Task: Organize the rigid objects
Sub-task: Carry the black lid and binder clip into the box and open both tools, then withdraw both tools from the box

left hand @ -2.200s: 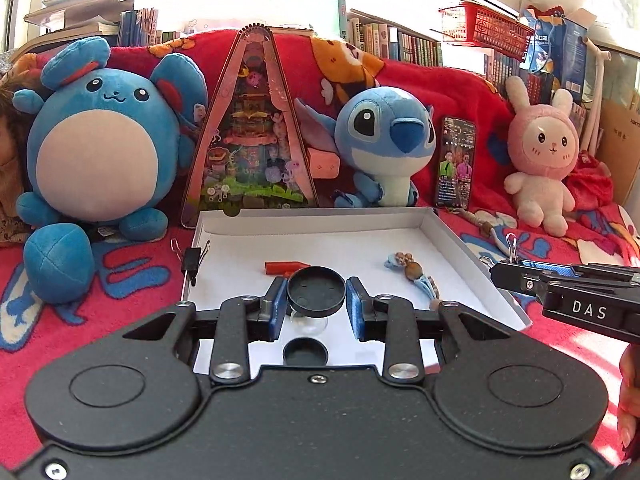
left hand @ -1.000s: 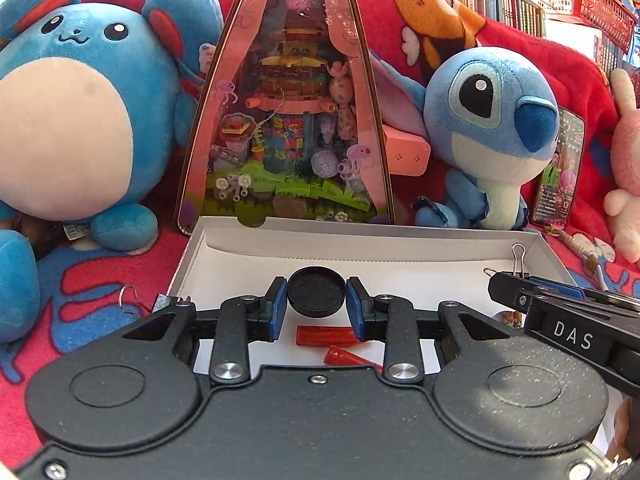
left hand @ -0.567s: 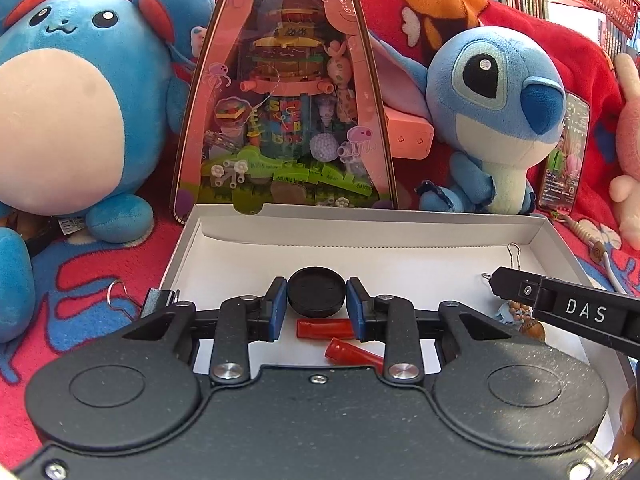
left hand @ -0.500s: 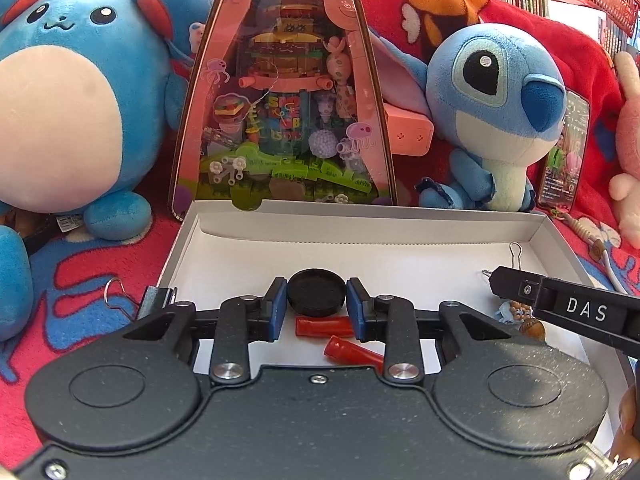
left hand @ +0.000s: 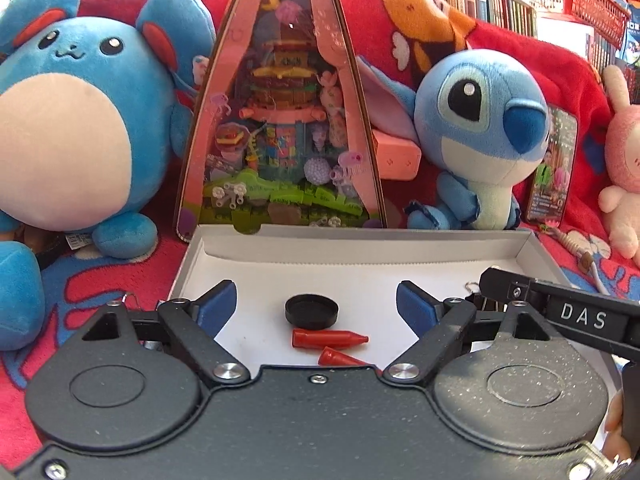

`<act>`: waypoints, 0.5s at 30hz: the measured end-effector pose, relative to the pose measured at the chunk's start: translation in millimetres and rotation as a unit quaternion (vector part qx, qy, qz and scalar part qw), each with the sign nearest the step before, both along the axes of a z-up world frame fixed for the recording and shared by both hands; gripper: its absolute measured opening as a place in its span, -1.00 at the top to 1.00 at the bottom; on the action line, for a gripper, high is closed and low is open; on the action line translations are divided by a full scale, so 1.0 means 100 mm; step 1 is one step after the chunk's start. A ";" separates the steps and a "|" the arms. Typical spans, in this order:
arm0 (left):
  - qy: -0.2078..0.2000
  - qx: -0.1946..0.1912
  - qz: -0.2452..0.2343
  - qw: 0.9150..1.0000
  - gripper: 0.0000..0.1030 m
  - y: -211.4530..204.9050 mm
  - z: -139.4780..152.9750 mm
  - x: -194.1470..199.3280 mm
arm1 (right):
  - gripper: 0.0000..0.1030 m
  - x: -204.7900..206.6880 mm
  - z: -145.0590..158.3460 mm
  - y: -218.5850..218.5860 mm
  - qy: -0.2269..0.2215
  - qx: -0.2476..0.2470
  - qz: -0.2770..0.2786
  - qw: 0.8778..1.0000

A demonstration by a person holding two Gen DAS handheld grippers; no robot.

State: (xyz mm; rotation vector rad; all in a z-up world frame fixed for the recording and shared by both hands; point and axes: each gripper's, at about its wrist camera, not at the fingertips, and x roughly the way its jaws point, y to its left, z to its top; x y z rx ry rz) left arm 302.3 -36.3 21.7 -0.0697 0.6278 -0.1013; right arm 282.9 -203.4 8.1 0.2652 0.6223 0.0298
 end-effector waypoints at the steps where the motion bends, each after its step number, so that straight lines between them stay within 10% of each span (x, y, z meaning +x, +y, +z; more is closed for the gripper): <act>1: -0.003 -0.004 -0.003 1.000 -0.68 0.01 0.02 -0.02 | -0.38 -0.02 0.02 0.00 -0.006 -0.004 0.002 1.000; 15: -0.017 0.000 -0.022 1.000 -0.71 0.13 0.24 -0.50 | -0.72 -0.41 0.25 -0.01 -0.047 -0.023 0.001 0.999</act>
